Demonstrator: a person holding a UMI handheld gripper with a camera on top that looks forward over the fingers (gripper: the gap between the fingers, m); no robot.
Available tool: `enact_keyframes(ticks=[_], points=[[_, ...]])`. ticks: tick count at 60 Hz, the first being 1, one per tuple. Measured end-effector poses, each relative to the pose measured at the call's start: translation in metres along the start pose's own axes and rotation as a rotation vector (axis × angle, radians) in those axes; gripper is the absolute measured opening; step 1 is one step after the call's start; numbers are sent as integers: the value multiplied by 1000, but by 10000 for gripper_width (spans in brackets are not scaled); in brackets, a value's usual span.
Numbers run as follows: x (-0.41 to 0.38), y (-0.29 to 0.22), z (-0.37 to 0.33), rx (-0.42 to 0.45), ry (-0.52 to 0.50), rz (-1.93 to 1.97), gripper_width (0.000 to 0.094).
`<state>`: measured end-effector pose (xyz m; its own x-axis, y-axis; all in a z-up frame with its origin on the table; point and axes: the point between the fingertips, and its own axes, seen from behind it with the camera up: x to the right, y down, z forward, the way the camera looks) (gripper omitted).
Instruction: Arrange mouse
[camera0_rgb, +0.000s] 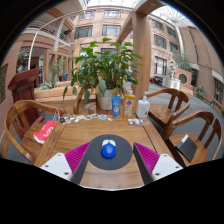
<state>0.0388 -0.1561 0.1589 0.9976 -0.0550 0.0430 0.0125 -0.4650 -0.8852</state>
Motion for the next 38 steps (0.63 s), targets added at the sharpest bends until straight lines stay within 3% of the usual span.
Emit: enact_keyframes(ticks=[18,38], points=[[3,5,-108,24,-10,-34,855],[4,6,-137,38,-18,-48,856]])
